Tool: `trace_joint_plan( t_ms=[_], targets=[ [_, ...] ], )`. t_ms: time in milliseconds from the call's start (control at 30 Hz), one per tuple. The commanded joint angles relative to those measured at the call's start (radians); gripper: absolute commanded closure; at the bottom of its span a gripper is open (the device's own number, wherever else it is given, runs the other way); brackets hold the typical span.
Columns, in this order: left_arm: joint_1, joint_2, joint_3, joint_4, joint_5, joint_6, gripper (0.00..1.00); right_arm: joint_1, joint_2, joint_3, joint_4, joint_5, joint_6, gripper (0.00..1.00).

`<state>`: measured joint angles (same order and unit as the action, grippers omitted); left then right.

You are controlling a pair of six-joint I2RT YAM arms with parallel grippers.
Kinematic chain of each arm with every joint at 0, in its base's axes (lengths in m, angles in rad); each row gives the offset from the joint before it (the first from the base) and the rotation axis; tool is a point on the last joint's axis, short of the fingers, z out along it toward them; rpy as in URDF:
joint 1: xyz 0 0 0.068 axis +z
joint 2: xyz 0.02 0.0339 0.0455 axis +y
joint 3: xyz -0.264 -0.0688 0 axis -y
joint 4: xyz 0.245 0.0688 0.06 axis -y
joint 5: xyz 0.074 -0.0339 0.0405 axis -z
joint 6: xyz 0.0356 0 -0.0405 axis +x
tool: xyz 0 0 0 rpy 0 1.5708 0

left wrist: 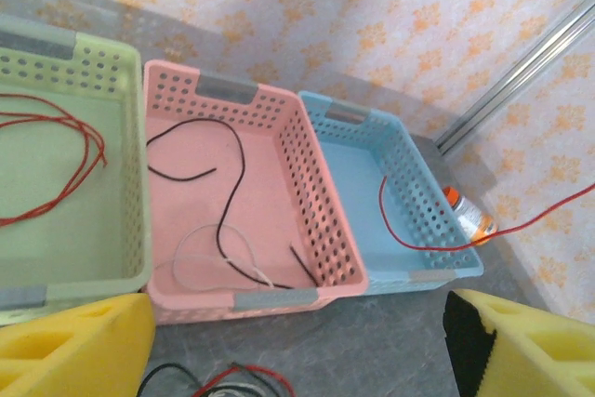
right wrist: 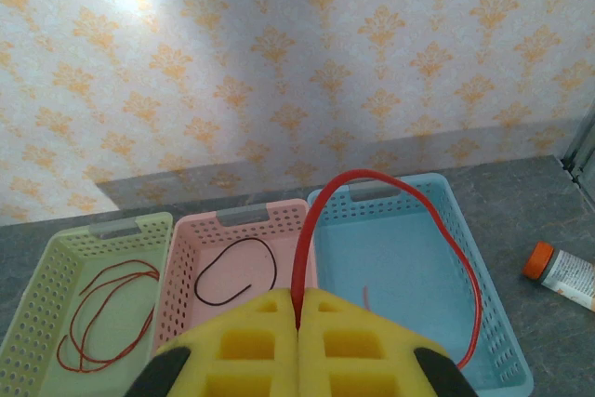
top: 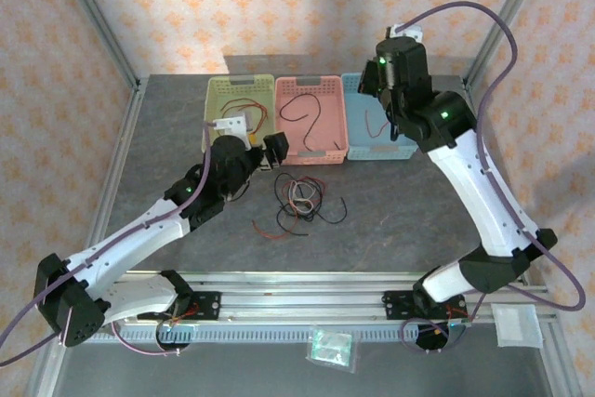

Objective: Untangle the cables

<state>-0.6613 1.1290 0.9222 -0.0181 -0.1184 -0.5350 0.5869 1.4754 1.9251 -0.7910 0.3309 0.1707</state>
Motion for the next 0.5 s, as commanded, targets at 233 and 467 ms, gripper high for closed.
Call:
trace_joint_plan(
  t_ms=[233,467],
  targets=[
    [-0.015,0.108,0.074,0.063,0.083,0.086,0.12,-0.018,0.099,0.179,0.019,-0.066,-0.021,1.0],
    [-0.015,0.169,0.079,0.253,0.207,0.234,0.09,-0.018,0.119,0.277,0.023,-0.206,0.003,1.0]
  ],
)
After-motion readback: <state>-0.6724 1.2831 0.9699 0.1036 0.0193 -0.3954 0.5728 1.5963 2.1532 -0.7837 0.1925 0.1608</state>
